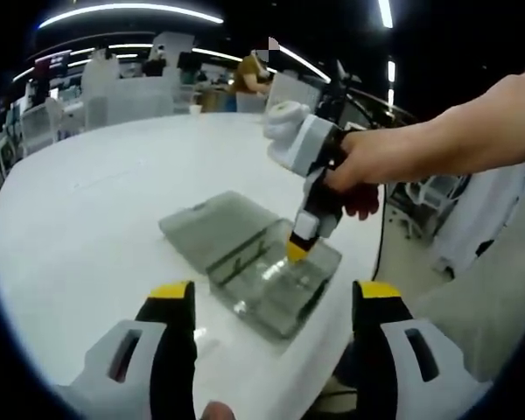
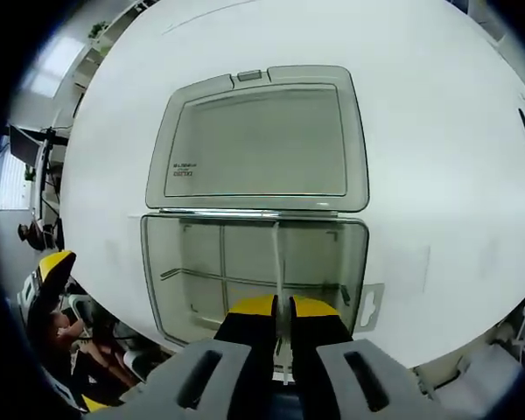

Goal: Insert the divider into the dual guide fixture by aligning both edges with the guide slots and pushing it downward to the bottom, including one-sided entry, uneven engagement, binding, and posture correction.

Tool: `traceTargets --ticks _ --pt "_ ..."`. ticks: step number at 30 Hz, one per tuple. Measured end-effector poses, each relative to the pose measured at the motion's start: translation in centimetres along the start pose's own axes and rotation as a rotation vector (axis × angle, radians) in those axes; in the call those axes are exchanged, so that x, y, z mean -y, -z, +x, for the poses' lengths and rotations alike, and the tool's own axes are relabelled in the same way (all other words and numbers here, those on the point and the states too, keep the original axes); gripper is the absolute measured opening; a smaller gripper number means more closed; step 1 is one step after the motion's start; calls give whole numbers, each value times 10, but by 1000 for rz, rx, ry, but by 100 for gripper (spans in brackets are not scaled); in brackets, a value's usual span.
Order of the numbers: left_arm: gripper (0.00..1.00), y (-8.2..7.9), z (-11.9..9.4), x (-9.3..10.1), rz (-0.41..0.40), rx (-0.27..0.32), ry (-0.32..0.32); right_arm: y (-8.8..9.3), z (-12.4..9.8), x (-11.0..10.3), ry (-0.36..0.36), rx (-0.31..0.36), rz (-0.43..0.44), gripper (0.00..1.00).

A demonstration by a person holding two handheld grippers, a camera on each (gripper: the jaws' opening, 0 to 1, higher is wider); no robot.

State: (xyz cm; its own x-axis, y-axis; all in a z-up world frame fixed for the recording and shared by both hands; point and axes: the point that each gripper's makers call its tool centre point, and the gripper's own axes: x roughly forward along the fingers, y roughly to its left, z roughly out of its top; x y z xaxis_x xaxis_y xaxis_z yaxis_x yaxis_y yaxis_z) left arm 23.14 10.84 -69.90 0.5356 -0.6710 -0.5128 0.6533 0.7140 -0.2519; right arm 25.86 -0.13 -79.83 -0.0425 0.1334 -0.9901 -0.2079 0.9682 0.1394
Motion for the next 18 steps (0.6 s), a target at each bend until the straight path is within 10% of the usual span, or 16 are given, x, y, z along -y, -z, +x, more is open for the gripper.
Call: traceTargets --ticks 18 --pt "70 -1 -1 4 26 -25 2 1 -2 -3 14 -36 21 0"
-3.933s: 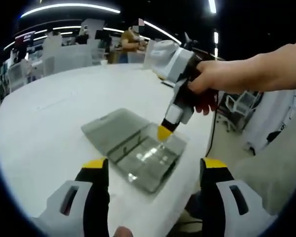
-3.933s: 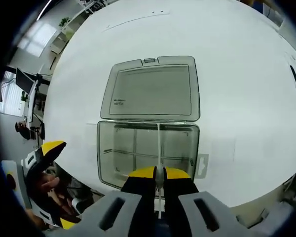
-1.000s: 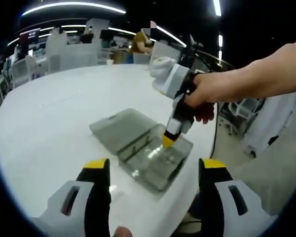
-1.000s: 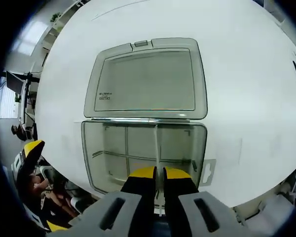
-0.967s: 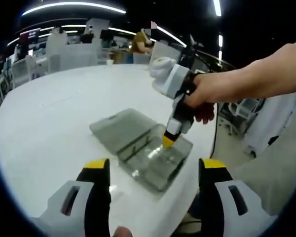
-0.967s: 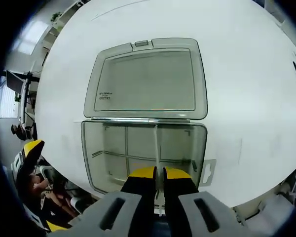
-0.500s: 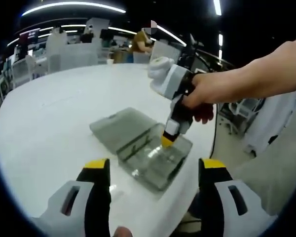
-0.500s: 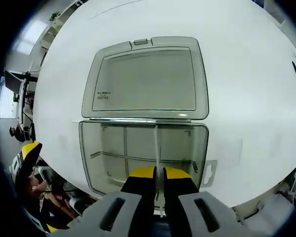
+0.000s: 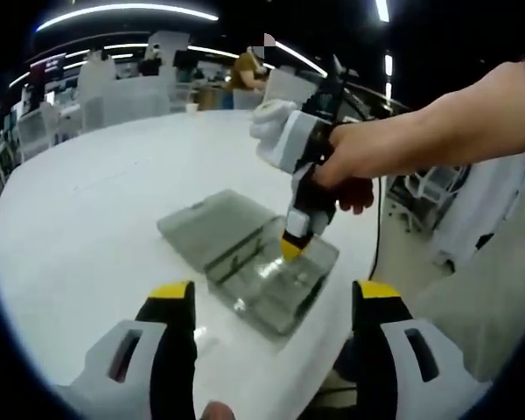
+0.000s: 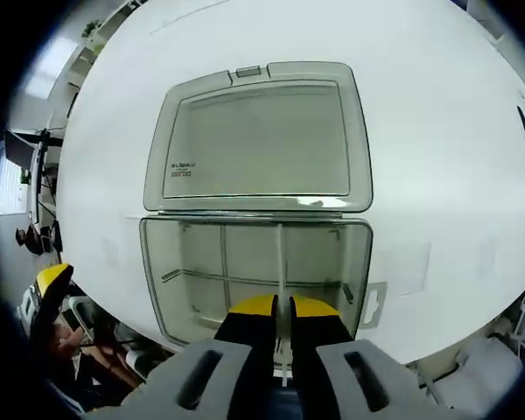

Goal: Insert the divider into the dual guide fixture by aligning both edges with the guide slots and pushing it downward to the bottom, including one-sided entry, uneven engagement, binding, and posture correction.

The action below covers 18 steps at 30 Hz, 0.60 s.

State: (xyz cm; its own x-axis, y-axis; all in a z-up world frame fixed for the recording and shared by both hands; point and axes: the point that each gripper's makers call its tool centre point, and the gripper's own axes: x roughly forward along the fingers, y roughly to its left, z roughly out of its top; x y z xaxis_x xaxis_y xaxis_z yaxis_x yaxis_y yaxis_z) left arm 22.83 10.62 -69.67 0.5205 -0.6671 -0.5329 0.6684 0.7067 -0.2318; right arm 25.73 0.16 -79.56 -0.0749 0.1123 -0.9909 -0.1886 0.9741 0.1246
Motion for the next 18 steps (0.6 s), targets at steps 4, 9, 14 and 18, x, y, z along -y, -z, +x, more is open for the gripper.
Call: traceTargets --ticks 4,9,14,18 --pt "70 -1 0 1 6 -6 1 2 -4 0 -1 -10 1 0" --pt "70 -1 2 4 10 -11 5 3 -7 0 -8 -15 10 0" --pt "70 -2 3 5 11 -9 8 4 -8 0 -11 -19 13 0" --pt "70 -3 3 4 14 -11 8 4 -8 0 -11 -24 16 0"
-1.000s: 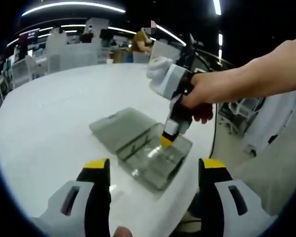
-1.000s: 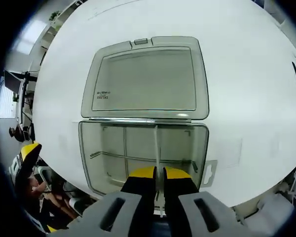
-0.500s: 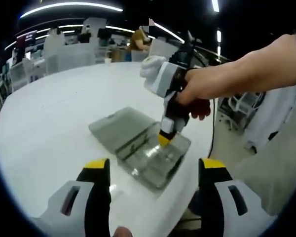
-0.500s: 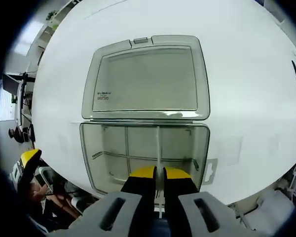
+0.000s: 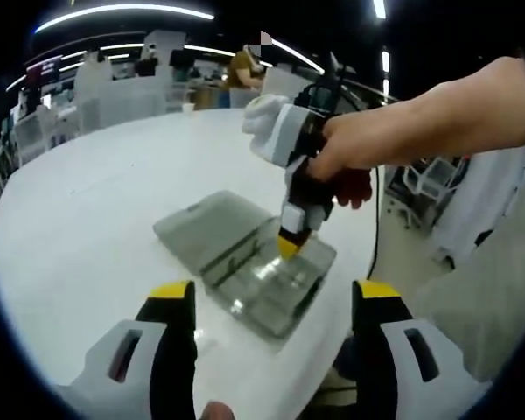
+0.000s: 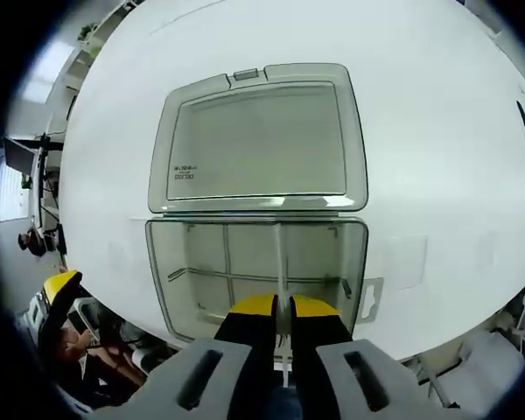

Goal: Insert the divider into the dual guide fixture by aligning both edges with the guide slots and pushing it downward to the bottom, including one-sided entry, uneven engagement, binding, and posture correction.

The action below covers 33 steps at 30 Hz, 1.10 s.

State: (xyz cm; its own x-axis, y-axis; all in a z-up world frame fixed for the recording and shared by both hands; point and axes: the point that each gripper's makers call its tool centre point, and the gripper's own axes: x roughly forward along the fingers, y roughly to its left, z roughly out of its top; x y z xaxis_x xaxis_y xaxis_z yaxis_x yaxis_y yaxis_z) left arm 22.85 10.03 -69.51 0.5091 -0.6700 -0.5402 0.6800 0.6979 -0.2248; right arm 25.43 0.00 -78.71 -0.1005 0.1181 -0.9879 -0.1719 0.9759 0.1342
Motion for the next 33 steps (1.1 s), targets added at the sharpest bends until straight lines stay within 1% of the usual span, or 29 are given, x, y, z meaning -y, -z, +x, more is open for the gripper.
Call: traceTargets --ticks 2,8,18,33 --pt "70 -1 0 0 -1 3 0 1 -1 -1 0 -4 11 0" --pt "70 -3 1 -1 1 5 1 0 0 -1 5 -8 8 0" --pt "70 -1 -1 -1 -2 2 1 2 1 -1 16 -6 16 0" --pt "70 0 -1 -4 -5 -1 1 0 8 0 54 -6 -10 0"
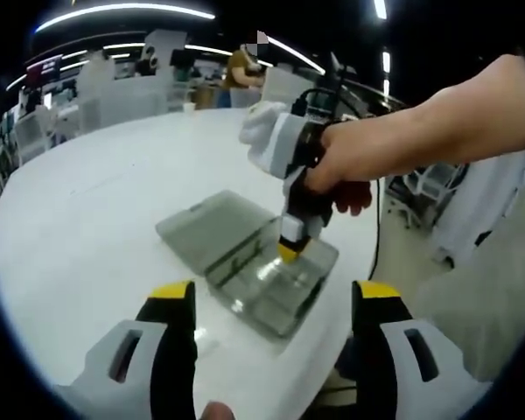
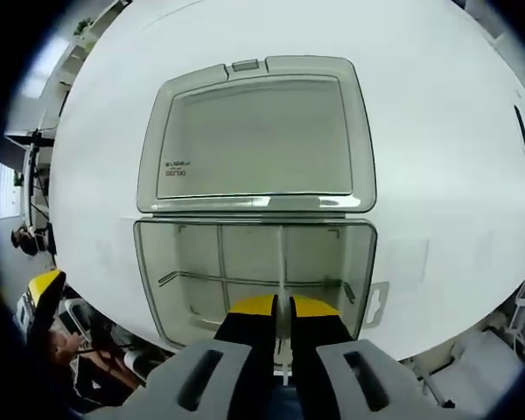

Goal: Insert the divider into the dual guide fixture by aligning both edges with the guide slots and pushing it downward to the bottom, including one-sided entry, uneven engagement, binding, and posture correction.

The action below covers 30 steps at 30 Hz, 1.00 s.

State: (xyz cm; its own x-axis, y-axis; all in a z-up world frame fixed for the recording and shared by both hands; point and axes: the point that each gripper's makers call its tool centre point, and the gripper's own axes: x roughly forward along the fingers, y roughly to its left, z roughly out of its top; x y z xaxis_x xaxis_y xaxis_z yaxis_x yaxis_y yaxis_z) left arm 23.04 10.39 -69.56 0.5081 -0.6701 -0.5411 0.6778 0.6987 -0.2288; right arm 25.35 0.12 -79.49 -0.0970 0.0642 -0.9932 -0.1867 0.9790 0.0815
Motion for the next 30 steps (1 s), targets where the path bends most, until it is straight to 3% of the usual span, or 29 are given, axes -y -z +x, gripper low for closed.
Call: traceTargets --ticks 9,30 --pt "70 -2 2 0 1 2 3 -1 -9 0 -14 -52 15 0" --pt "70 -5 3 -3 -4 9 3 -1 -11 0 -27 -91 26 0"
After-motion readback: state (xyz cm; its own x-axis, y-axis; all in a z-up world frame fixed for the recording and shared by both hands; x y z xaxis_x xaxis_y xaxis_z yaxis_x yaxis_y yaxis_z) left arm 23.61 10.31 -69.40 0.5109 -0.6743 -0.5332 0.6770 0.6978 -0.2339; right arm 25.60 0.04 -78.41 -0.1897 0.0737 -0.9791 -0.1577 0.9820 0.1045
